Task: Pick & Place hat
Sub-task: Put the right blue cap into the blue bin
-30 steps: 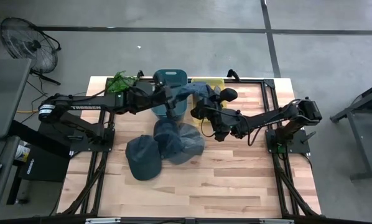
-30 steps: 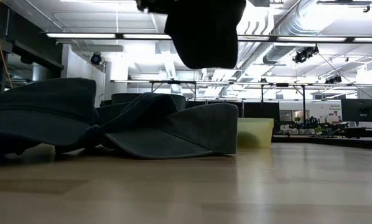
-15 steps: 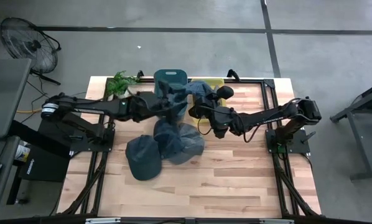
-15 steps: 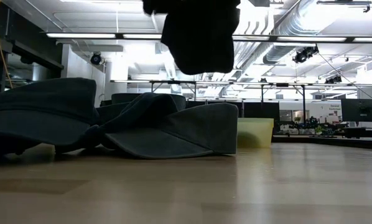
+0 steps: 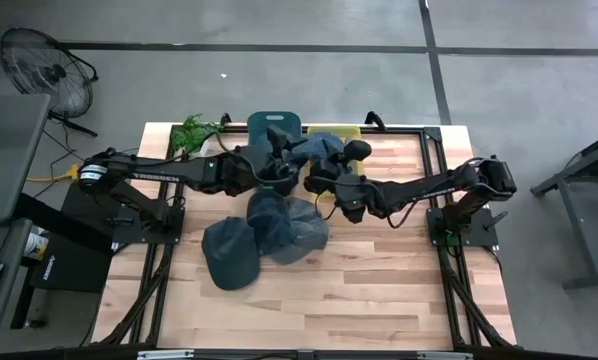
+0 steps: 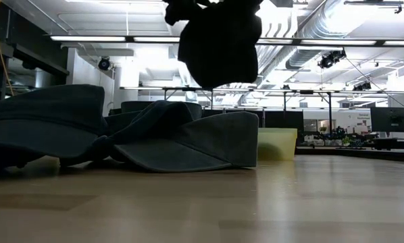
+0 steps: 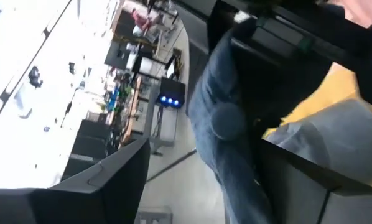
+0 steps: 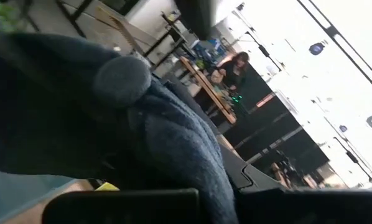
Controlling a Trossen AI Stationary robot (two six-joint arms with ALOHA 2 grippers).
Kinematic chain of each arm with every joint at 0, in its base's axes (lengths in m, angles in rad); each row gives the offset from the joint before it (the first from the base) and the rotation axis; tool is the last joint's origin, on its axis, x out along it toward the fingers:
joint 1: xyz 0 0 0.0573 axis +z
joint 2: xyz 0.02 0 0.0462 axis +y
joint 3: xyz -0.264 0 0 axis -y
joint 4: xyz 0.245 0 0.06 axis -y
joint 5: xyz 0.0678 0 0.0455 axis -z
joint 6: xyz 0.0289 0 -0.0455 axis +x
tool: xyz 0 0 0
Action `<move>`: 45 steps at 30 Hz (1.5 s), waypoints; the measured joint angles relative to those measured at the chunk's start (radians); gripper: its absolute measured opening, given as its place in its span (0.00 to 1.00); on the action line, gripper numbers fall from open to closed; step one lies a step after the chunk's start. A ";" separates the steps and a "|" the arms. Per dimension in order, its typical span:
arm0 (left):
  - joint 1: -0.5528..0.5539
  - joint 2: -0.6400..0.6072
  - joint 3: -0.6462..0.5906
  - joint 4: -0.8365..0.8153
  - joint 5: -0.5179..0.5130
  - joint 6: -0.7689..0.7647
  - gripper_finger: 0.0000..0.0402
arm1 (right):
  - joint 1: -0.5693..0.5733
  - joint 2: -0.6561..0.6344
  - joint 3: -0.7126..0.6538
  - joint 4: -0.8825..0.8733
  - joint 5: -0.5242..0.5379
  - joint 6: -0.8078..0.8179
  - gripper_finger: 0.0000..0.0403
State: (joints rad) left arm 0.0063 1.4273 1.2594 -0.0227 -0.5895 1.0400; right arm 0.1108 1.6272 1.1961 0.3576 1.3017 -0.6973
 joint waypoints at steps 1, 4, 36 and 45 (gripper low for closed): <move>0.000 0.000 0.000 0.005 0.009 0.007 0.68 | 0.001 0.000 0.000 -0.014 -0.007 0.013 0.00; 0.000 0.000 0.000 0.012 0.021 0.013 0.62 | 0.001 0.000 0.000 -0.048 -0.024 0.050 0.00; -0.001 0.013 0.000 -0.034 -0.032 -0.023 0.01 | 0.020 0.000 0.000 -0.062 -0.084 0.044 0.05; 0.000 0.013 0.000 -0.054 -0.094 -0.027 0.00 | 0.038 -0.030 0.000 -0.036 -0.025 0.069 0.38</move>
State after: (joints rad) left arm 0.0063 1.4399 1.2594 -0.0768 -0.6837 1.0130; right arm 0.1489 1.5968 1.1961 0.3221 1.2765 -0.6281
